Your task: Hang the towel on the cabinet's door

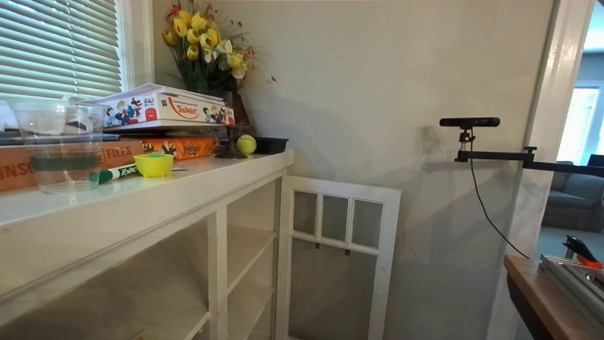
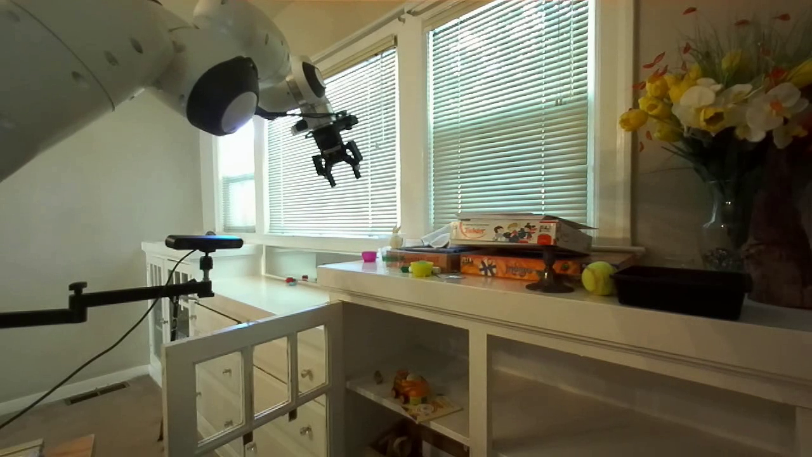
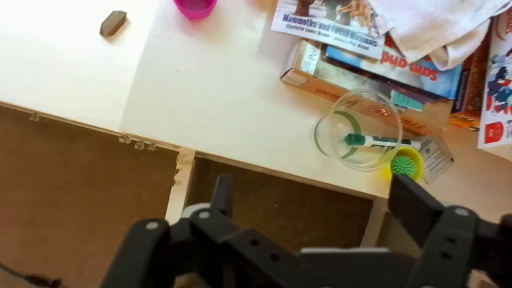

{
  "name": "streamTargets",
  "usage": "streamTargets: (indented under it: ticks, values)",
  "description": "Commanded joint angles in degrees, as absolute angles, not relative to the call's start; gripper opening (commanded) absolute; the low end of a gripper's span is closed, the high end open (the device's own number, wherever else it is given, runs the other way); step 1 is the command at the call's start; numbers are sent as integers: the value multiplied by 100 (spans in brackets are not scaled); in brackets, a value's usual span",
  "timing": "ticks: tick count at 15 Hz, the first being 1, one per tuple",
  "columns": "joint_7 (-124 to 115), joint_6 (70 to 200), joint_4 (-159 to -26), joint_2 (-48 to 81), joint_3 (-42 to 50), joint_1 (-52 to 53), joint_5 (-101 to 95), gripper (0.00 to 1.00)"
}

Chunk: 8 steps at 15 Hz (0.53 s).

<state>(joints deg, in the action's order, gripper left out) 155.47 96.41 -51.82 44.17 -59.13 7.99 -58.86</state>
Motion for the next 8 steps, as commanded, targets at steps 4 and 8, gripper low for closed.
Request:
streamTargets:
  ticks: [4, 8]
  values:
    - [15428, 10673, -4304, 4396, -3854, 1600, -4553, 100]
    - [15573, 11033, -3932, 4506, -2679, 2002, -3148, 100]
